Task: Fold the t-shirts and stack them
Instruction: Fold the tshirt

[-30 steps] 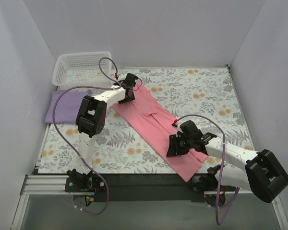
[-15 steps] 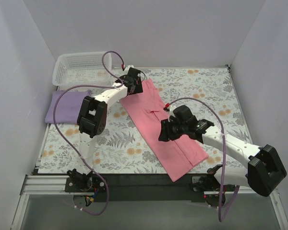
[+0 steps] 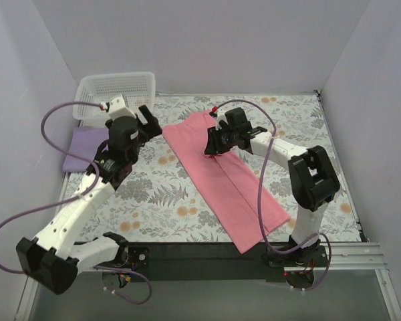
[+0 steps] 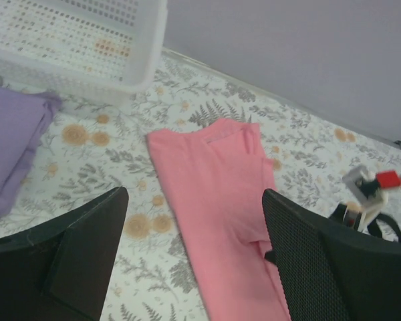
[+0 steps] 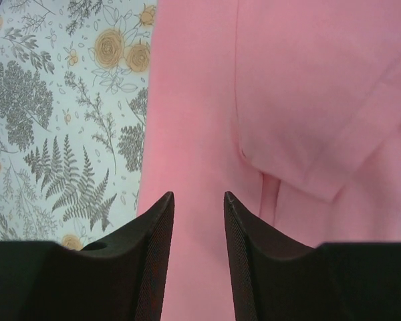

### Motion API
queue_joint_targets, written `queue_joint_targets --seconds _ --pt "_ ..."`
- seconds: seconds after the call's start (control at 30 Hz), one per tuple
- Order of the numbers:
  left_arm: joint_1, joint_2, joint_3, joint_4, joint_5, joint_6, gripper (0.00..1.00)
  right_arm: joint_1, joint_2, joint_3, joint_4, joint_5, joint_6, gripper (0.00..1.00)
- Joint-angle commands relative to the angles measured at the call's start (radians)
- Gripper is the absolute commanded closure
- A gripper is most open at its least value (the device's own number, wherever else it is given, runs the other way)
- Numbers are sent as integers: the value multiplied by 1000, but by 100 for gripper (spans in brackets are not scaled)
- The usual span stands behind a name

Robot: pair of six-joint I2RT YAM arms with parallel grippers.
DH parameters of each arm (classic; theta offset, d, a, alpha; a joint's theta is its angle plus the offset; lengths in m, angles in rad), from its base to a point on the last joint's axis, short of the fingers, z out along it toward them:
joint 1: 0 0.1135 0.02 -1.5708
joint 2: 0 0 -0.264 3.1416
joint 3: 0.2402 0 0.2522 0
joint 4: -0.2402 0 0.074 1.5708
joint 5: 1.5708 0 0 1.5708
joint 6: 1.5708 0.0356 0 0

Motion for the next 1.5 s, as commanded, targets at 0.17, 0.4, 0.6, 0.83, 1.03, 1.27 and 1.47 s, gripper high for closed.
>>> queue_joint_targets --seconds 0.17,0.4,0.6,0.83,1.03,1.27,1.47 --pt "-1 -349 -474 64 63 37 19 -3 302 281 98 -54 -32 57" --pt "-1 -362 -541 88 74 53 20 -84 474 400 105 4 106 57" --pt "1 -300 -524 73 98 55 20 -236 504 331 177 35 311 56" --pt "1 -259 -529 74 136 58 20 -330 492 369 277 -40 370 54" --pt "1 -197 -506 65 209 58 20 -338 315 335 262 -111 293 50" --pt "-1 -179 -505 61 291 50 21 -318 -57 -72 193 -96 209 52" --pt "1 -176 -500 53 330 32 20 -186 -317 -407 29 -42 132 59"
